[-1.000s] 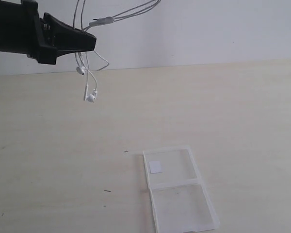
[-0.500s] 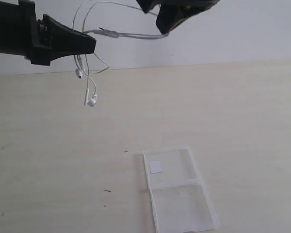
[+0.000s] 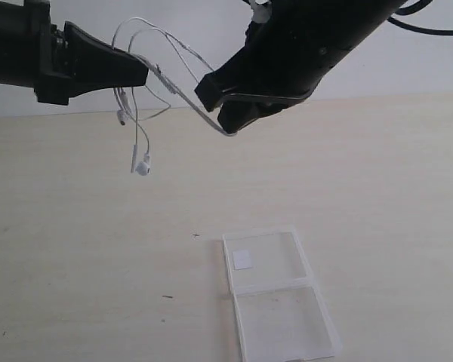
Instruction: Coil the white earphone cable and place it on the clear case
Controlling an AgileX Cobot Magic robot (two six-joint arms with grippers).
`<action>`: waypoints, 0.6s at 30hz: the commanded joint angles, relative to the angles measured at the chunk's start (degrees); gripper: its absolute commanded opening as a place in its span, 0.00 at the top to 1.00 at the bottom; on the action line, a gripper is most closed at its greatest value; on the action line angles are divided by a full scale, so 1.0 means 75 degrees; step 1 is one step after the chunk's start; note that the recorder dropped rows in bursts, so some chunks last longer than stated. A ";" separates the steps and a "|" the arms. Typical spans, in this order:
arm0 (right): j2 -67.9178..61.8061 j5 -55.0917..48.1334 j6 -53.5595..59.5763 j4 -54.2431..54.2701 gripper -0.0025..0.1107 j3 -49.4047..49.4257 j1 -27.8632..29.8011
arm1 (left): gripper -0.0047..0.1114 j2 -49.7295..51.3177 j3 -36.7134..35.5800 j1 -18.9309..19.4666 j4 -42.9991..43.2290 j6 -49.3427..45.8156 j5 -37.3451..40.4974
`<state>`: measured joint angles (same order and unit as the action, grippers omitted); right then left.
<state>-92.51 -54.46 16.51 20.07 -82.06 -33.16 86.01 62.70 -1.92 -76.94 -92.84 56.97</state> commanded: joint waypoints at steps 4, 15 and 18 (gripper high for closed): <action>0.0054 0.0111 0.0860 0.0789 0.41 0.0224 0.0039 | 0.96 -0.0092 -0.0009 0.0016 -0.0207 0.0039 0.0010; 0.0765 0.0491 0.0238 -0.0474 0.46 0.0224 0.0039 | 0.96 -0.0092 -0.0009 0.0016 0.0257 0.0039 -0.0005; 0.1187 0.0750 -0.0528 -0.1585 0.64 0.0224 0.0039 | 0.96 -0.0092 -0.0009 0.0016 0.0598 0.0039 0.0012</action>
<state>-86.64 -51.13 17.14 14.99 -80.49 -33.16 85.89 62.70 -1.92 -74.35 -92.81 56.87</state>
